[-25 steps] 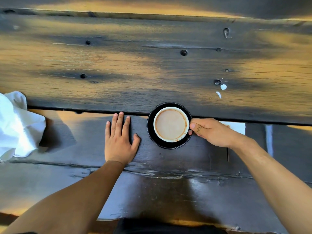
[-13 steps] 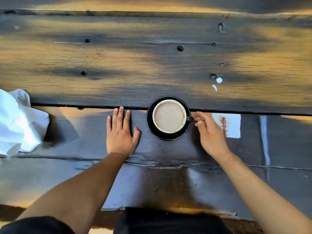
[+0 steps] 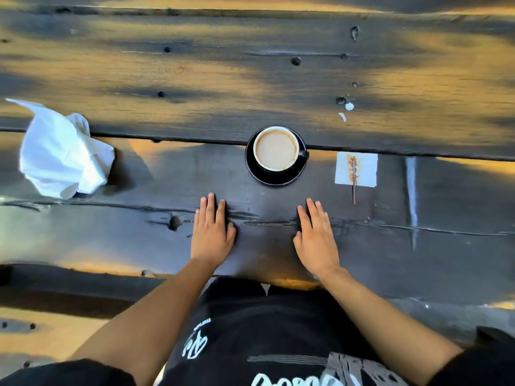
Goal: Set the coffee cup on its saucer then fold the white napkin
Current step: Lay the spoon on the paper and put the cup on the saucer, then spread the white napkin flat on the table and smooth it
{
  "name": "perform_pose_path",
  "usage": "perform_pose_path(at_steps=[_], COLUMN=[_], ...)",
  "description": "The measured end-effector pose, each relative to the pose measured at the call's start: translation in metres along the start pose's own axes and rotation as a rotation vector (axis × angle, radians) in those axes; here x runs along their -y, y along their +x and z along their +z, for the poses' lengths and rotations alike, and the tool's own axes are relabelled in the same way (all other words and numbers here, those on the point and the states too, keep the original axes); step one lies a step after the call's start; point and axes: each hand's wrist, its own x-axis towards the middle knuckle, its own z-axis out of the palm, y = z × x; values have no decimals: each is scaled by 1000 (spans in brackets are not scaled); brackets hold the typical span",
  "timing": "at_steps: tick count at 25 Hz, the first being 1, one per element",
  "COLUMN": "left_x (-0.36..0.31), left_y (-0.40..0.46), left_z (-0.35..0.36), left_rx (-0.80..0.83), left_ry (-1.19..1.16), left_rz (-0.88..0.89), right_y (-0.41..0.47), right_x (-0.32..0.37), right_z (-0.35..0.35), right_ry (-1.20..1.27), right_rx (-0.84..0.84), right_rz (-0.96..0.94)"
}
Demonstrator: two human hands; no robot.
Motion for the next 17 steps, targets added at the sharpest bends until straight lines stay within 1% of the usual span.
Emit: perform_pose_path(at_steps=[3, 5, 11, 14, 17], left_x=[9, 18, 65, 93, 134], left_y=[-47, -70, -108, -113, -116], left_z=[3, 3, -5, -16, -23], left_rx=[109, 154, 141, 187, 232], left_ry=[34, 43, 78, 8, -39], left_rz=[10, 3, -63, -140, -142], right_y=[-15, -25, -67, -88, -101], right_x=[0, 4, 24, 41, 71], right_z=[2, 5, 16, 28, 46], right_ry=[-48, -48, 32, 86, 144], right_rx=[79, 110, 135, 70, 87], right_rz=[-10, 7, 94, 174, 241])
